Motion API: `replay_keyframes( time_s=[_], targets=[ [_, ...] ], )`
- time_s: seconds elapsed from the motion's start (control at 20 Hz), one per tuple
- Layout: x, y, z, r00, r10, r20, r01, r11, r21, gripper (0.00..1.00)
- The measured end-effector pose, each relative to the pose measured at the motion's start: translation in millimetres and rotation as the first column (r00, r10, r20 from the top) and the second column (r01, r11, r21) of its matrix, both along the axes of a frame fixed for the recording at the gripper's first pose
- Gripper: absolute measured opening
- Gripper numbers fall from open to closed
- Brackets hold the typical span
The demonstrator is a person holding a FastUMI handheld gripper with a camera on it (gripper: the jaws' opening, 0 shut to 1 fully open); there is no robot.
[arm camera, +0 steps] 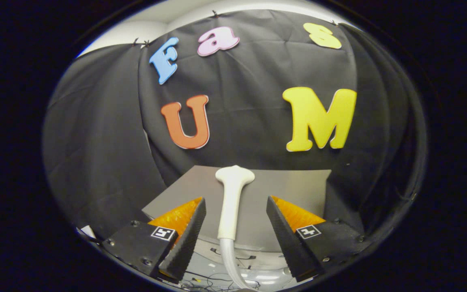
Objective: Iron the clothes twice with a garment steamer, once on the left side and once on the right side.
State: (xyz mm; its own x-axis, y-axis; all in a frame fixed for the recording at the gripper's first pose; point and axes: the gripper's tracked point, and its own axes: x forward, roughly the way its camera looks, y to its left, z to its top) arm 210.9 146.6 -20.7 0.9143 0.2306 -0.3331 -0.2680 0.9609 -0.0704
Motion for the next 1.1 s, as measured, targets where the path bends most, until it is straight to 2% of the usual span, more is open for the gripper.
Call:
replay_keyframes(
  time_s=[0.3, 0.55, 0.7, 0.75, 0.85, 1.1],
  targets=[
    [20, 1, -36, 0.992, -0.041, -0.118, 0.032, 0.996, -0.078, 0.86],
    [30, -4, -60, 0.977, -0.093, -0.192, 0.074, 0.992, -0.107, 0.67],
    [30, 4, -62, 0.973, -0.086, -0.216, 0.066, 0.993, -0.095, 0.56],
    [28, 2, -63, 0.971, -0.1, -0.218, 0.08, 0.992, -0.099, 0.48],
    [24, 0, -61, 0.967, -0.101, -0.234, 0.075, 0.99, -0.118, 0.39],
    [23, 3, -53, 0.976, -0.069, -0.205, 0.056, 0.996, -0.07, 0.33]
  ],
)
